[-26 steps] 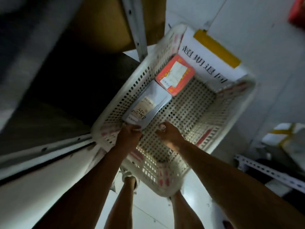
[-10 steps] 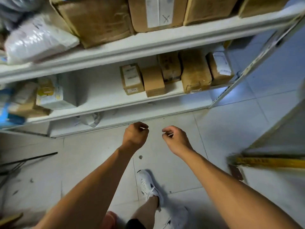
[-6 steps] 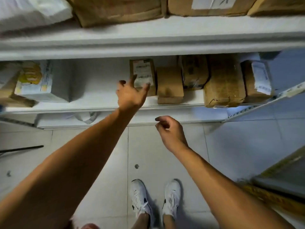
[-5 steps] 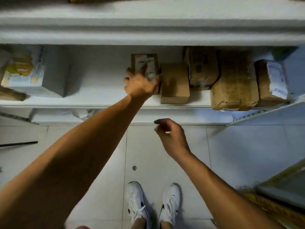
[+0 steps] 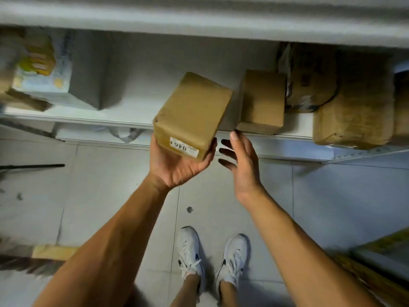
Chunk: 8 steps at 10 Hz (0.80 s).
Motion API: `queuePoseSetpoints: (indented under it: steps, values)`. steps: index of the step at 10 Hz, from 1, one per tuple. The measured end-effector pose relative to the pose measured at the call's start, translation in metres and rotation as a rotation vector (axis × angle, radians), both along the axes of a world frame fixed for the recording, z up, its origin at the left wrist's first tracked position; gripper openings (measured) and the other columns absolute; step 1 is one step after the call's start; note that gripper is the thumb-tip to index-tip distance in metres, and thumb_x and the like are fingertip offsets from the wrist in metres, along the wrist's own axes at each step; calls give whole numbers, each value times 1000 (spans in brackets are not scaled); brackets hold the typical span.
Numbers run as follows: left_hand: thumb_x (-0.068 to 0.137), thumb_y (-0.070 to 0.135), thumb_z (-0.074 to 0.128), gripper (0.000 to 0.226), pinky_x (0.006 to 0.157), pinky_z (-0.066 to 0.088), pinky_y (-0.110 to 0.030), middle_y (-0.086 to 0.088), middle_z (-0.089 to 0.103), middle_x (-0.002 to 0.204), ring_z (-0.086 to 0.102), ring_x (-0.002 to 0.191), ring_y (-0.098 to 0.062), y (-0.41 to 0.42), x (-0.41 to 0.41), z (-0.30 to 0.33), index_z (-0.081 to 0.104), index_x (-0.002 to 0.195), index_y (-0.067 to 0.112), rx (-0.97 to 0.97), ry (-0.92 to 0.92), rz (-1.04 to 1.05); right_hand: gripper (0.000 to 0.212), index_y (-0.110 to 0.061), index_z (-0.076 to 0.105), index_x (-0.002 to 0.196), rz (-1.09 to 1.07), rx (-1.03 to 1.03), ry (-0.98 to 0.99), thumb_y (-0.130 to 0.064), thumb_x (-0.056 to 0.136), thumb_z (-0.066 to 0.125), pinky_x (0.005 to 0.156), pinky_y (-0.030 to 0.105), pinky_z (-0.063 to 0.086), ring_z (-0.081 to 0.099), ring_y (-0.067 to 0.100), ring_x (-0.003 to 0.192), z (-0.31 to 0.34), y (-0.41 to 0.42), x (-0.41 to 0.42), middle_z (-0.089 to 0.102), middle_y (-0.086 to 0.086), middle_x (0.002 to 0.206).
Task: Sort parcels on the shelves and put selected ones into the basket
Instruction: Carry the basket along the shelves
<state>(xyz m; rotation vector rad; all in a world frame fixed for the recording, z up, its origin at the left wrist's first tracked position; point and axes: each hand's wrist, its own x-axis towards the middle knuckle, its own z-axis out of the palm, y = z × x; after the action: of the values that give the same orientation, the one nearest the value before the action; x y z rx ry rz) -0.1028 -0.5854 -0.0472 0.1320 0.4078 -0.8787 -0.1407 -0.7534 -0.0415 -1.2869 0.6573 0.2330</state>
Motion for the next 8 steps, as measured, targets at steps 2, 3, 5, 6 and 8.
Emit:
queuePoseSetpoints:
  steps: [2,3,5,6,8]
  values:
    - [81,85,38,95,94,53,-52,-26,45,133,57,111,-40,2,-46,-5,15,151,25,-287,100,-37,86,-28,50,141,218,189,62,-72,67,65,63,22,53,65,20,107,13,18,20,66,5,127]
    - [75,65,62,92,95,49,-49,-17,44,141,48,124,-38,14,-44,5,32,150,20,315,-120,57,100,-33,42,149,236,203,118,-79,64,67,85,34,57,65,22,116,9,12,21,65,4,133]
    - [56,43,90,129,109,45,-46,-5,32,143,37,136,-17,11,-56,16,17,158,14,1625,-1248,-8,111,-28,52,143,225,457,14,-79,48,81,104,43,47,58,23,129,4,2,-7,63,2,139]
    - [56,25,93,116,108,42,-50,-14,31,143,36,136,-24,5,-75,17,26,148,4,1738,-1344,58,123,-16,48,146,269,576,45,-65,42,93,111,51,42,52,32,135,-1,-6,-21,59,12,143]
    - [64,20,94,106,113,39,-51,-30,25,144,33,143,-35,15,-83,-14,19,138,7,1835,-1370,242,110,-28,39,147,670,236,-75,-14,53,95,103,44,52,59,16,127,14,-21,-35,60,-3,138]
